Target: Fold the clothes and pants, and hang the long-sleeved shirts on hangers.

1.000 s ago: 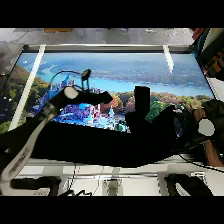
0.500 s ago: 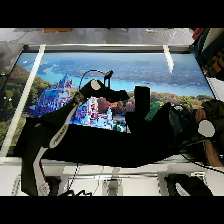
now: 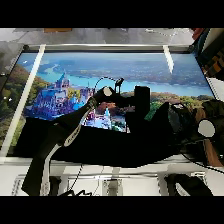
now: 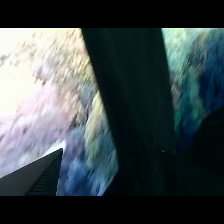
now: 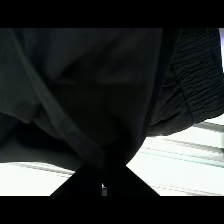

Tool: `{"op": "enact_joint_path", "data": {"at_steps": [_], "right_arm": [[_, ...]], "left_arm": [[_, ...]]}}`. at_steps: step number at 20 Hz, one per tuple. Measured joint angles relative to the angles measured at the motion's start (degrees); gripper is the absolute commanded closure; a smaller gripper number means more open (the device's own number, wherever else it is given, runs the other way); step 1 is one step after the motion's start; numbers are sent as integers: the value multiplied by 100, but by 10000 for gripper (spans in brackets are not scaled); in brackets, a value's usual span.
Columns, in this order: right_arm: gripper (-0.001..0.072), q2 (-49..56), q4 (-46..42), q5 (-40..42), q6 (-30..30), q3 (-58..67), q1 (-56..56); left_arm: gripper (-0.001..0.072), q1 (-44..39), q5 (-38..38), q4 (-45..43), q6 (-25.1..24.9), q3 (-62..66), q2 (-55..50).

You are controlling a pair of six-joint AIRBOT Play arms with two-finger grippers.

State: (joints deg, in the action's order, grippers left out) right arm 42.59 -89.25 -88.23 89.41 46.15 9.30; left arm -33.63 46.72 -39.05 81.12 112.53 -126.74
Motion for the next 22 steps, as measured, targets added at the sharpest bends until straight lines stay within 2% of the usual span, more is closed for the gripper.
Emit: {"op": "enact_joint_path", "data": {"at_steps": [1,4,5,6,7,8,13,16,19,22], "right_arm": [[692,0,2,4,0,0,0],[692,0,13,9,0,0,0],[691,0,13,9,0,0,0],[691,0,13,11,0,0,0],[692,0,13,11,0,0,0],[691,0,13,13,0,0,0],[691,0,15,17,0,0,0],[691,0,13,81,0,0,0],[691,0,0,297,0,0,0],[691,0,-11,905,0,0,0]], "left_arm": [[86,-37,-144,0,0,24,-35],[203,-140,-671,13,-2,74,-94],[300,-166,-839,13,-2,81,-118],[460,-195,-968,13,-4,85,-142],[660,-219,-1064,15,-4,92,-164],[696,-236,-1163,17,-7,94,-181],[702,-304,-1740,439,-7,101,-210],[704,-221,-1818,369,-35,101,-85],[704,-76,-1744,-393,-72,103,304],[704,114,-1478,-1499,-83,103,914]]}}
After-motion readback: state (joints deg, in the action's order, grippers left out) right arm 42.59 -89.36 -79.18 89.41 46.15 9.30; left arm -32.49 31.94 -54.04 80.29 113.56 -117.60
